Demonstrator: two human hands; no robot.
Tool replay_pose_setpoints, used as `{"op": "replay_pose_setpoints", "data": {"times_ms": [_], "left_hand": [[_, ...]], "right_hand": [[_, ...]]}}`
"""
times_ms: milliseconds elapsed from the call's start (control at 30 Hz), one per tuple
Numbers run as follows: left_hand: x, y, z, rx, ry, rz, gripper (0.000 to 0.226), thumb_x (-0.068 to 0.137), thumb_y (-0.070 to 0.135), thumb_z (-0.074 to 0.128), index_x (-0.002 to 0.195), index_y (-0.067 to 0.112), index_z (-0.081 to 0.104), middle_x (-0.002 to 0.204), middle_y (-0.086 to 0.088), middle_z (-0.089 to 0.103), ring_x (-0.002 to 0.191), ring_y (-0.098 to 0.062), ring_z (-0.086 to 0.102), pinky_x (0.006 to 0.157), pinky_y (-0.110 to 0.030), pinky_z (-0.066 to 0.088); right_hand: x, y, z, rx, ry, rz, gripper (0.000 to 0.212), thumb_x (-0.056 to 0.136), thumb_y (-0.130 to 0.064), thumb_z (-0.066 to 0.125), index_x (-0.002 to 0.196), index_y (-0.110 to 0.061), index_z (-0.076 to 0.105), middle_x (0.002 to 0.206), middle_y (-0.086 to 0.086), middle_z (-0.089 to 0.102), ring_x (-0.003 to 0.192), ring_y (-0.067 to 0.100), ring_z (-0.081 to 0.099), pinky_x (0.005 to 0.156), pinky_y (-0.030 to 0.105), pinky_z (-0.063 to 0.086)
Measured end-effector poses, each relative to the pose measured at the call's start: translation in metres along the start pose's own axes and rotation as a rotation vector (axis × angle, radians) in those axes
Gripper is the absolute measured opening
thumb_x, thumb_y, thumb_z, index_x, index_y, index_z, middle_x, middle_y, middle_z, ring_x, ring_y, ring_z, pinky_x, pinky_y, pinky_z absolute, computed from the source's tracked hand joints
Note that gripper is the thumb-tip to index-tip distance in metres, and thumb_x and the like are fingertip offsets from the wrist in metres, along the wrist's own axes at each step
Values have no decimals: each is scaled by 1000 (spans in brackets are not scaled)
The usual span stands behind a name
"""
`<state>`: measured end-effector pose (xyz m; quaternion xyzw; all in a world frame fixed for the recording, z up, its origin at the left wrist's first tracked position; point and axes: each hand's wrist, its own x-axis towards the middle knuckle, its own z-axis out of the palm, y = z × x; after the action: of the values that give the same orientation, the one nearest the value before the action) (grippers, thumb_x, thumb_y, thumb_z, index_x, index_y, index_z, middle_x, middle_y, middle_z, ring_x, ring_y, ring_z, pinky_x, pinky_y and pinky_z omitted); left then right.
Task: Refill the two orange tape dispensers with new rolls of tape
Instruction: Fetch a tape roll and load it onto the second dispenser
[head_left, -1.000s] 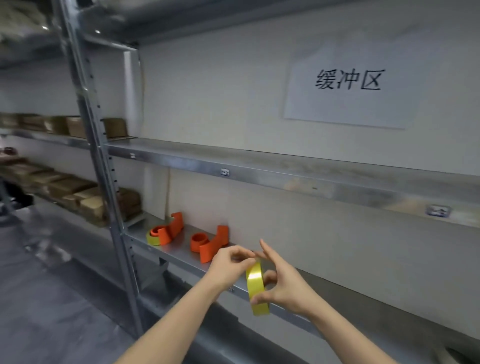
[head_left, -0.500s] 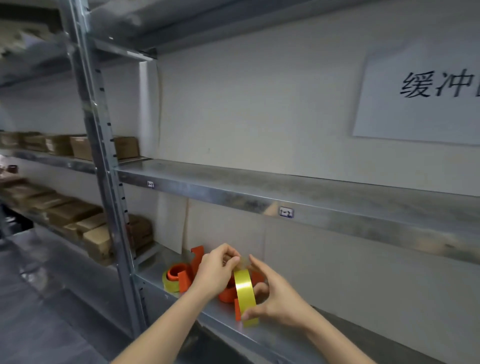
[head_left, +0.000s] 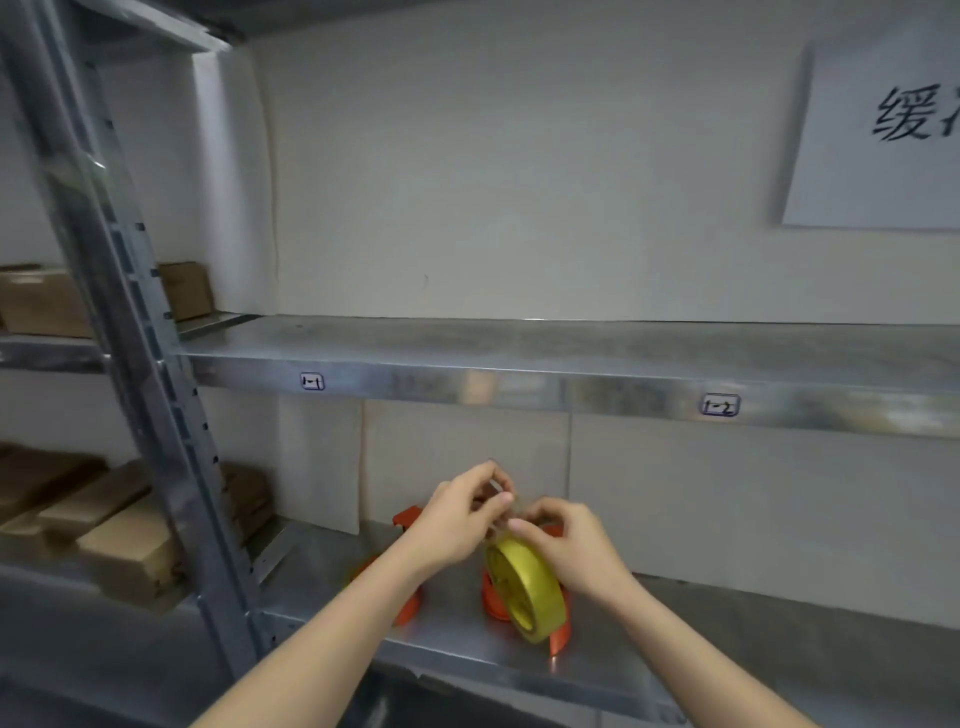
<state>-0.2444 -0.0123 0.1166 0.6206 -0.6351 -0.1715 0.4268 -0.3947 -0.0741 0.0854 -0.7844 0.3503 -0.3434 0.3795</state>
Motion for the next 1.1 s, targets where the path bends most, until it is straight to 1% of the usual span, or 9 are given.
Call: {"op": "replay_pose_setpoints", "data": {"times_ms": [133, 200, 333, 400, 467, 600, 733, 867, 1100], "left_hand": [[-2, -16, -18, -140, -55, 23, 20, 93, 14, 62, 81, 30, 56, 73, 6, 63, 69, -10, 61, 70, -29, 56], [-5, -23, -22, -217, -110, -5, 13, 82, 35, 68, 88, 31, 57, 86, 3, 67, 79, -12, 65, 79, -32, 56], [-13, -36, -18, -200, -277, -107, 78, 56, 65, 72, 121, 27, 50, 120, 5, 63, 112, -11, 63, 98, -27, 51], [-16, -39, -14, -183, -337, -135, 82, 60, 59, 76, 127, 18, 52, 119, 6, 62, 114, -9, 61, 95, -19, 50], [-19, -37, -12, -161, -362, -90, 55, 75, 39, 81, 119, 15, 60, 110, 4, 65, 105, -8, 62, 84, -10, 48], [-23, -37, -5, -163, -336, -17, 36, 72, 32, 84, 102, 21, 67, 99, 0, 72, 95, -12, 67, 86, -28, 53], [-25, -40, 4, -270, -321, -17, 53, 64, 24, 89, 111, 23, 66, 108, 6, 73, 103, -3, 68, 97, -33, 54], [-29, -44, 10, -267, -344, 2, 74, 58, 34, 90, 124, 27, 58, 119, 12, 68, 113, 1, 62, 103, -30, 51], [-33, -46, 23, -266, -326, -11, 86, 58, 31, 91, 134, 28, 52, 129, 16, 59, 120, 1, 55, 104, -23, 48]], "right_hand": [[-3, -14, 21, -34, 121, 39, 19, 81, -27, 70, 64, -30, 63, 68, -9, 68, 70, -5, 59, 71, 16, 43], [-9, -20, 29, -40, 171, 49, 20, 83, -25, 69, 64, -30, 64, 67, -10, 68, 69, -7, 59, 67, 13, 42], [-18, -28, 34, -15, 254, 50, 19, 82, -22, 70, 64, -24, 64, 60, -9, 64, 59, -6, 54, 59, 10, 39], [-23, -30, 35, -29, 276, 53, 16, 82, -24, 70, 67, -20, 66, 61, -9, 65, 61, -5, 56, 61, 10, 41], [-26, -31, 33, -43, 299, 66, 13, 81, -25, 71, 71, -17, 70, 67, -9, 69, 67, -2, 61, 63, 9, 44], [-33, -31, 30, -73, 345, 111, 12, 82, -27, 70, 73, -19, 71, 70, -7, 72, 71, 2, 64, 67, 20, 50], [-39, -29, 26, -91, 353, 125, 12, 84, -31, 67, 73, -26, 68, 75, -10, 71, 72, 9, 65, 70, 33, 55], [-44, -25, 23, -74, 346, 129, 10, 85, -31, 66, 76, -28, 67, 78, -6, 71, 72, 13, 67, 69, 43, 57], [-50, -24, 15, 14, 340, 100, 21, 89, -12, 61, 75, -27, 62, 72, 6, 68, 55, 15, 62, 55, 35, 53]]}}
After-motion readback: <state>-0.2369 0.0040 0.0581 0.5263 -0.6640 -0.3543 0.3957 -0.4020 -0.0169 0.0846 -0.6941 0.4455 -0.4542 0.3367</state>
